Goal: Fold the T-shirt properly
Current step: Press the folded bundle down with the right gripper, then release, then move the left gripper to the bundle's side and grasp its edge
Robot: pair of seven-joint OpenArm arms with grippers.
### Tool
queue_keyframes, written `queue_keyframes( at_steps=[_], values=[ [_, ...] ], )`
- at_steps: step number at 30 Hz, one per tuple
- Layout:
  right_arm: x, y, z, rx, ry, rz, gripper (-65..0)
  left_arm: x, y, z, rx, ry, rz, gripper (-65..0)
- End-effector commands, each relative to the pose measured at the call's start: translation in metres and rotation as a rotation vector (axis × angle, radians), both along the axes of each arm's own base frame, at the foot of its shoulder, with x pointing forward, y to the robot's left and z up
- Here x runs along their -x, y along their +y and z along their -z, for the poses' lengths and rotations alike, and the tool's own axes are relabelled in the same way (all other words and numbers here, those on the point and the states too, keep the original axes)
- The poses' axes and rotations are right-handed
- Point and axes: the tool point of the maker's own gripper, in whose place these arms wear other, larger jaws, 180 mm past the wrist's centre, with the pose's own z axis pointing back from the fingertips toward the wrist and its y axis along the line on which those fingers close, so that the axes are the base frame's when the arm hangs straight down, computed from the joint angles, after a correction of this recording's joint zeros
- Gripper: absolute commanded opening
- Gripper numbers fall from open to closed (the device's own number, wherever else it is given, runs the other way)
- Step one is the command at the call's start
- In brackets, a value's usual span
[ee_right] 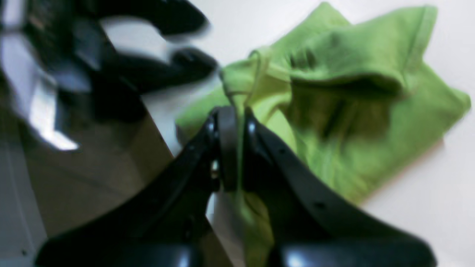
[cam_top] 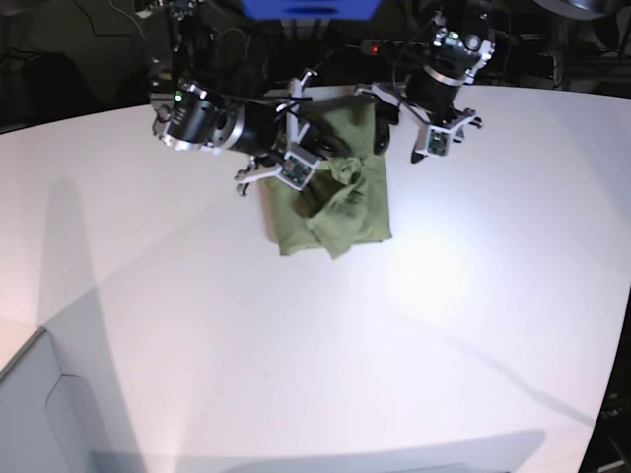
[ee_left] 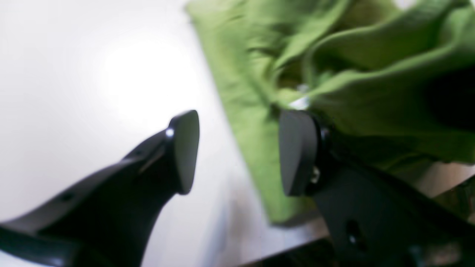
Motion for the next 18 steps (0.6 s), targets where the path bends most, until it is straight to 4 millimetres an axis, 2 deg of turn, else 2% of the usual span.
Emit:
queue_keyframes(
  at_steps=[1,4,8,11,14,17,18],
  values=[
    [-0.002,0.006,-0.012,-0.044,-0.035,-0.018,-64.8,-0.004,0.010,-0.012,-0.011,-0.042,-0.025,-31.8],
    [0.008,0.010,-0.009,-0.025,-0.034,-0.071,-61.7,-0.007,0.043,-0.017,-0.068,-0.061,-0.095,-31.8],
    [0.032,0.030,-0.010,-0.016,-0.052,-0.221,-43.5,-0.016,0.081,-0.028,-0.120,-0.102,-0.204,-31.8],
    [0.035,0.035,-0.013,-0.014,-0.069,-0.257,-31.4,-0.028,0.101,-0.040,-0.135,-0.151,-0.276,-31.8],
    [0.033,0.034,-0.016,-0.018,-0.078,-0.254,-25.4,-0.035,0.110,-0.047,-0.131,-0.182,-0.323,-31.8],
    [0.031,0.034,-0.026,-0.026,-0.114,-0.252,-25.3,-0.038,0.107,-0.049,-0.120,-0.190,-0.328,-31.8],
    [0.026,0.028,-0.026,-0.015,-0.123,-0.235,-25.3,-0.039,0.103,-0.048,-0.108,-0.192,-0.323,-31.8]
  ],
)
